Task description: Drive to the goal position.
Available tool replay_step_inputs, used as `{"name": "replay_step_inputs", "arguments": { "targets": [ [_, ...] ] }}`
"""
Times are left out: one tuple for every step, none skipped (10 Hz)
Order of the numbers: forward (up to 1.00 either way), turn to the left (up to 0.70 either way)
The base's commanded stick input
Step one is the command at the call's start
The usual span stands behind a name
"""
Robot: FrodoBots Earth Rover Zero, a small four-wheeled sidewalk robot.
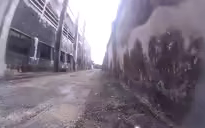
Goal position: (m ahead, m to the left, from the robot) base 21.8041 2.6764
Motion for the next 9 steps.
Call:
{"name": "replay_step_inputs", "arguments": {
  "targets": [
    [0.7,0.0],
    [0.7,0.0],
    [0.7,0.0],
    [0.7,0.0],
    [0.7,0.0],
    [0.7,0.0],
    [0.7,0.0],
    [0.7,0.0],
    [0.7,0.0]
  ]
}}
